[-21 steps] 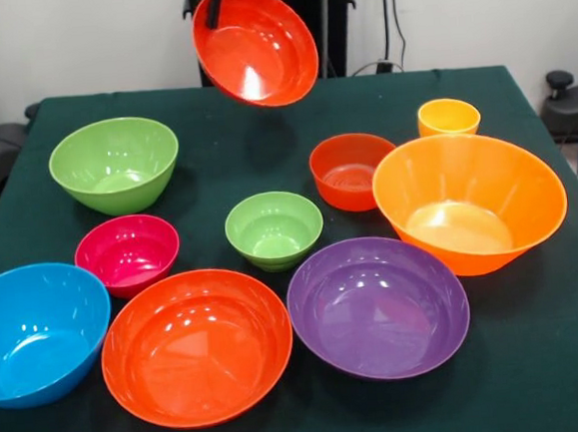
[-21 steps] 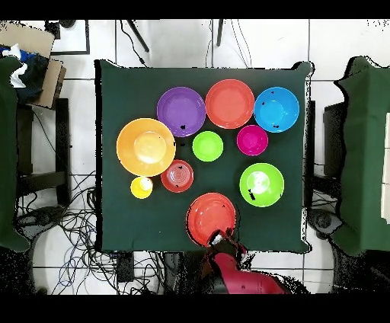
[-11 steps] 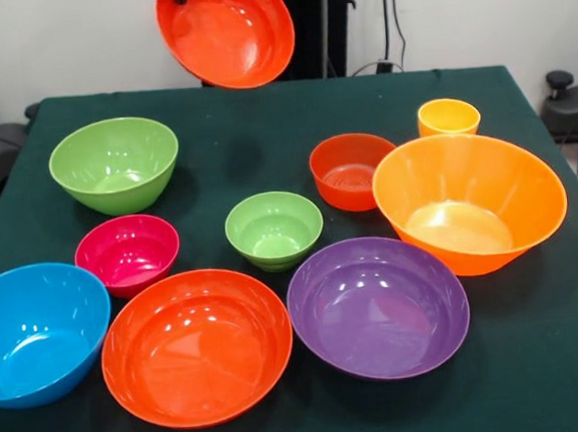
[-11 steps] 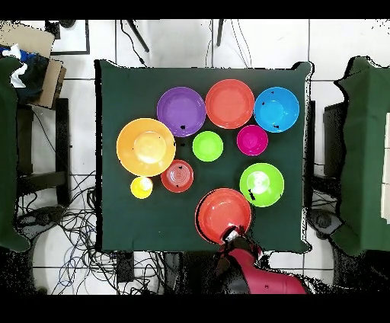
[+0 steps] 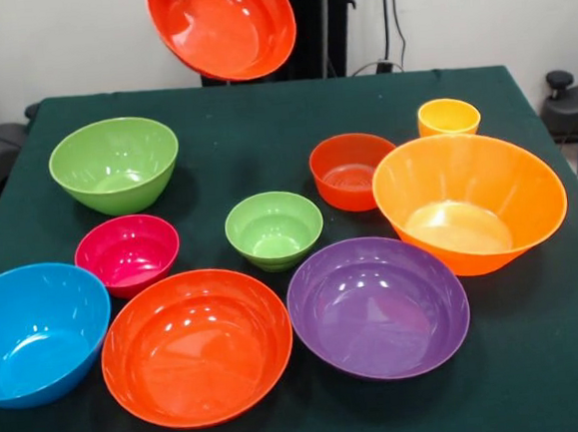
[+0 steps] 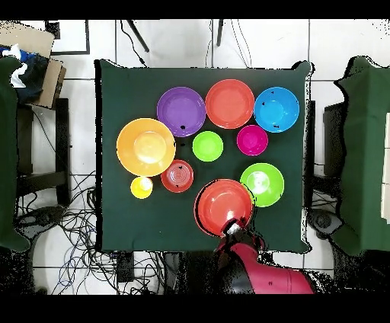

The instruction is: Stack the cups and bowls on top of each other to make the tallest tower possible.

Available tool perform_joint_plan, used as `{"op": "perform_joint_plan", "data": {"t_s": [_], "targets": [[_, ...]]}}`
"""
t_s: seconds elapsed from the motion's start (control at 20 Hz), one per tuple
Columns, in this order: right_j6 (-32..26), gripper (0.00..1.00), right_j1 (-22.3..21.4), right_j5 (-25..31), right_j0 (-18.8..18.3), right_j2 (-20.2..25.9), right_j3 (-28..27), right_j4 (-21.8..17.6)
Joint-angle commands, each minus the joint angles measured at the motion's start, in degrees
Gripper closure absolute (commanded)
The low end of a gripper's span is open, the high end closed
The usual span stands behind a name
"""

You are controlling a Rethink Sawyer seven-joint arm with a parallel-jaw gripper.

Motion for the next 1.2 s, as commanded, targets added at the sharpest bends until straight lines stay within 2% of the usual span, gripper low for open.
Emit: {"op": "perform_joint_plan", "data": {"t_s": [0.05,0.3,0.65,1.2], "targets": [[-3.73,1.0,2.17,6.25,3.09,6.41,-0.12,-0.34],[0.1,1.0,4.71,4.07,6.87,3.88,-2.09,-0.74],[2.17,1.0,7.03,3.77,10.71,1.01,-5.3,-0.42],[1.33,1.0,10.07,4.15,11.85,0.1,-9.34,-0.24]]}}
